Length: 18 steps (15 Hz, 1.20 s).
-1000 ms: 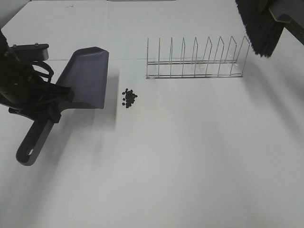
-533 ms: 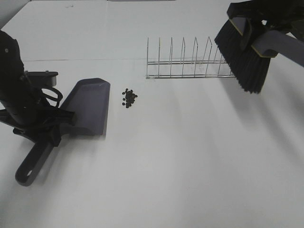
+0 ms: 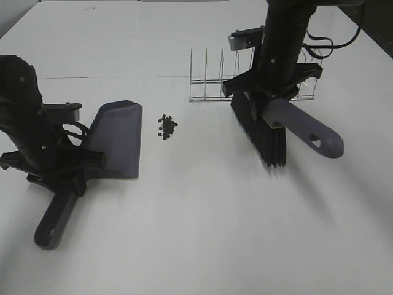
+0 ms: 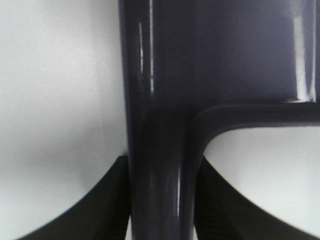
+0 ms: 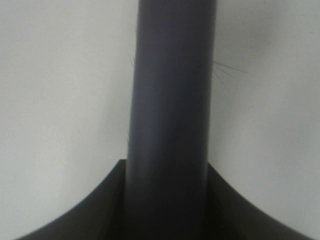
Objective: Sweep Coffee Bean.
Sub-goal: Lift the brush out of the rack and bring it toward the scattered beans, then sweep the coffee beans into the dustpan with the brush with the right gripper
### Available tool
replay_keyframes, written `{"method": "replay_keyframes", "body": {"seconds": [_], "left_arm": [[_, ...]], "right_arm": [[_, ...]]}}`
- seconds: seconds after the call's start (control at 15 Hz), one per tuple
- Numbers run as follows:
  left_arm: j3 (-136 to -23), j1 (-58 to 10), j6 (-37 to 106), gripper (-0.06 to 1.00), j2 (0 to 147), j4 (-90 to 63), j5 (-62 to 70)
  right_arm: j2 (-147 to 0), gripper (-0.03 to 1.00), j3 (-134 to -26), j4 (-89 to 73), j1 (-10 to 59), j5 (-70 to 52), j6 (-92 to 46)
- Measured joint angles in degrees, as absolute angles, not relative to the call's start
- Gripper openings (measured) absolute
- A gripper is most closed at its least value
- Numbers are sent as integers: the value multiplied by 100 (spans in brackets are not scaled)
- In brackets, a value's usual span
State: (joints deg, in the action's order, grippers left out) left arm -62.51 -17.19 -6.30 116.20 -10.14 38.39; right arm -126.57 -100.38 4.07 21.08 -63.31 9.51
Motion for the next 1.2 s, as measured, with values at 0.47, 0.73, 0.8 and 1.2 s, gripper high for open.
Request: {"method": "replay_keyframes", "body": {"seconds": [0.47, 0.73, 0.8, 1.2], "left_arm": [[-6262, -1982, -722, 32, 11660, -1031, 3793], [-6303, -1982, -733, 32, 11740, -1043, 3850], [-6303, -1982, -733, 32, 11746, -1043, 3856], [-6303, -1982, -733, 32, 11746, -1049, 3862]], "right_arm": [[-13854, 26, -11734, 424, 2813, -6921, 980], [-14444, 26, -12754, -46, 3335, -6979, 722], [-14502, 26, -12892, -298, 3443, -6979, 676], [-14565, 26, -13619, -476, 3827, -7047, 527]]}}
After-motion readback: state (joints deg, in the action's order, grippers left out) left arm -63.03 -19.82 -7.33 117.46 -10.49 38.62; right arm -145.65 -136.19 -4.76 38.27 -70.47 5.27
